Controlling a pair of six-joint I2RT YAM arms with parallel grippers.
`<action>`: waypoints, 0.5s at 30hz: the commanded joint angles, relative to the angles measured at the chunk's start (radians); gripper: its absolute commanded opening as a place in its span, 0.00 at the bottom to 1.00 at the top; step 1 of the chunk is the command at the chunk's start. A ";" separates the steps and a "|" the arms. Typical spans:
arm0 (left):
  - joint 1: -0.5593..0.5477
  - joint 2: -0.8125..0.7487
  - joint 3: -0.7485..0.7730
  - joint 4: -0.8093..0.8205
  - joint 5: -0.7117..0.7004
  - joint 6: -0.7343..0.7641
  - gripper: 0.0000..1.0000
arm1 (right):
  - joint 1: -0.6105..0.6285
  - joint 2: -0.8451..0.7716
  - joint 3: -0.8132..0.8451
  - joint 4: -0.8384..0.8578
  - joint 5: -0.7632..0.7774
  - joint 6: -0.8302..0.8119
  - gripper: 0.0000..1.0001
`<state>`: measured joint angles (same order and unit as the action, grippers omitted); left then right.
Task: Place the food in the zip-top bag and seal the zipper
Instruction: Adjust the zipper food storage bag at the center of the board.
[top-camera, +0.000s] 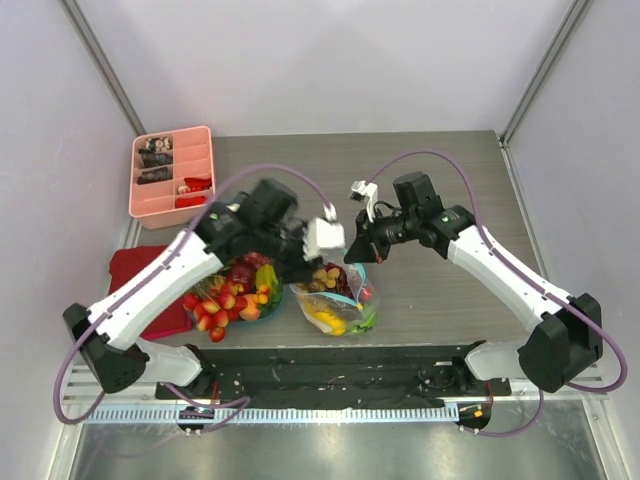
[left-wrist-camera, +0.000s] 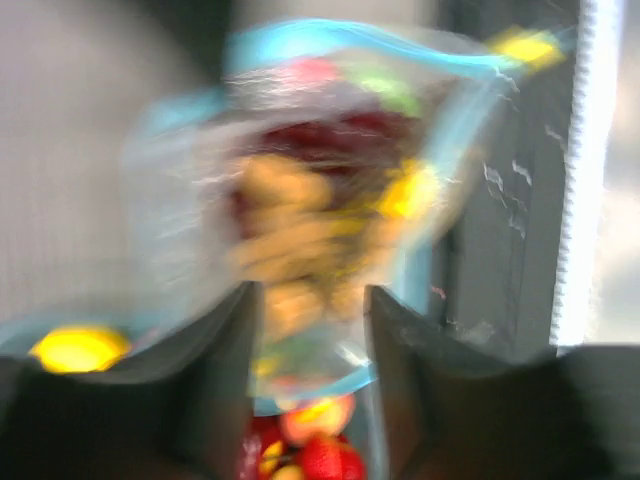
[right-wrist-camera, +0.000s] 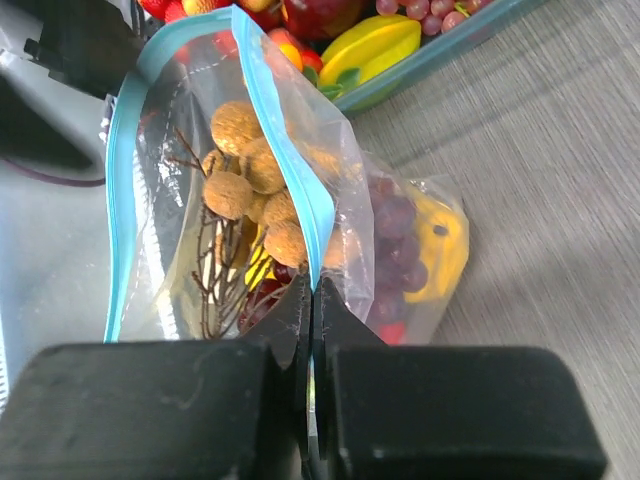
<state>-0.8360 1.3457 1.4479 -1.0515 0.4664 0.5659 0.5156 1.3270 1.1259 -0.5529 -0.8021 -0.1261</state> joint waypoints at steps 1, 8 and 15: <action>0.252 -0.089 0.071 0.197 0.104 -0.213 0.62 | 0.004 -0.006 0.046 -0.016 0.018 -0.067 0.01; 0.501 -0.027 -0.023 0.226 -0.038 -0.114 0.79 | 0.004 0.003 0.081 -0.016 0.011 -0.055 0.01; 0.541 0.125 -0.038 0.292 -0.288 -0.253 0.77 | 0.003 0.000 0.087 -0.019 0.023 -0.044 0.01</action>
<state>-0.3031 1.4242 1.4170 -0.8162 0.3103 0.4007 0.5156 1.3312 1.1709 -0.5781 -0.7948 -0.1596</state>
